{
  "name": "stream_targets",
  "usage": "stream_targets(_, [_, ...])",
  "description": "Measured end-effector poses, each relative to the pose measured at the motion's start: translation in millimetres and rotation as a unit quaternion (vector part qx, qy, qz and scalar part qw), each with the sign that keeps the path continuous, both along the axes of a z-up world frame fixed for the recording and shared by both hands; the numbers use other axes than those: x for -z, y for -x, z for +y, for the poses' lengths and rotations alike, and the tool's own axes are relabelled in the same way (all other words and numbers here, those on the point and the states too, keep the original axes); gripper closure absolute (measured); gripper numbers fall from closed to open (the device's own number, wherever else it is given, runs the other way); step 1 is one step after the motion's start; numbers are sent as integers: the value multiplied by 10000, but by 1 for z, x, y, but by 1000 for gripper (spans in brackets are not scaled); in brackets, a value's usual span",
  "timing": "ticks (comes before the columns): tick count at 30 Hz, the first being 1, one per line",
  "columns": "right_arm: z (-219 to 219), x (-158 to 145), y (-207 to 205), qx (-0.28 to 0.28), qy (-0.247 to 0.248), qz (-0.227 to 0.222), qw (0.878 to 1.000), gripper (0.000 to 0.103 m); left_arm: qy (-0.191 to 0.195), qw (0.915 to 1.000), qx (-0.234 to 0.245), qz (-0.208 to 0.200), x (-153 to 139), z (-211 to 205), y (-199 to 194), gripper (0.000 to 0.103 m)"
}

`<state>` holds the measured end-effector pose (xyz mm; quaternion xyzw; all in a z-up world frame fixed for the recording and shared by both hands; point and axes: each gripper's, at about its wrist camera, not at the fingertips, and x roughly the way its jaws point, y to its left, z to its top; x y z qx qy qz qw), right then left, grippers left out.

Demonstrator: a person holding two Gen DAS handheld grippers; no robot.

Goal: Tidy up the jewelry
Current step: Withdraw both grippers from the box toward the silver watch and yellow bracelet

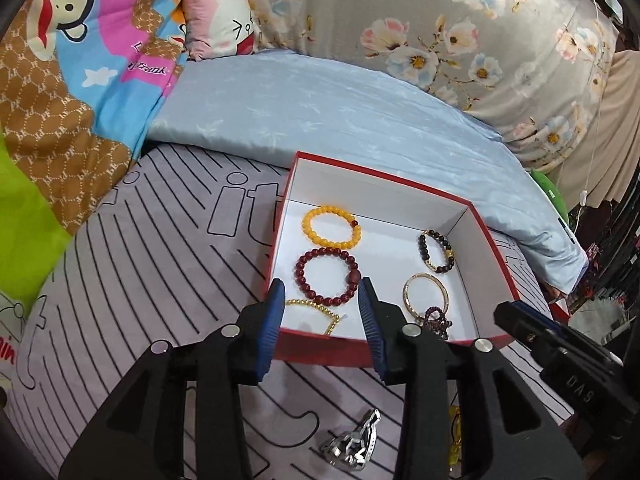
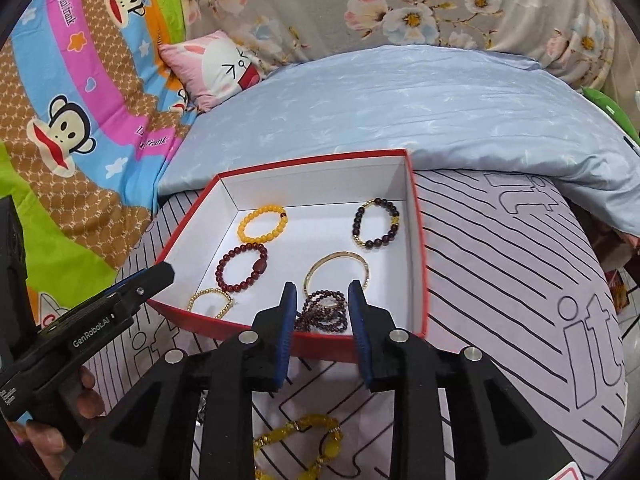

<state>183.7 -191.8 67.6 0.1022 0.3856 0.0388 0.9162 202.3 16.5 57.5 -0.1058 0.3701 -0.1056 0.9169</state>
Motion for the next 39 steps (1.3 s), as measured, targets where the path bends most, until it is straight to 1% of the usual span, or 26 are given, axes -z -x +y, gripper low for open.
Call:
stream_targets(4, [-5,-2,16,62,-29,-18,10000,76,-114,9999,-17,-78,-3,3,16,67])
stream_targets(9, [-1,1,34,53,-31,43,10000,76,-130,9999,-1,-54,-2,5,32,67])
stream_targets(14, [1,3,51,36,-96,105,9999,76,-231,9997,63,-44,1,4,49,67])
stream_targets(20, [6,8,73,-8,-102,176,9998,76,-328,9993,140,119,13,1,68,67])
stream_targets(31, [15,37,103,-84,-174,524,9984,76,-541,9972,252,446,42,-7,95,67])
stream_targets(39, [21,49,108,-104,-232,688,9973,76,-455,9969,282,571,50,-9,98,67])
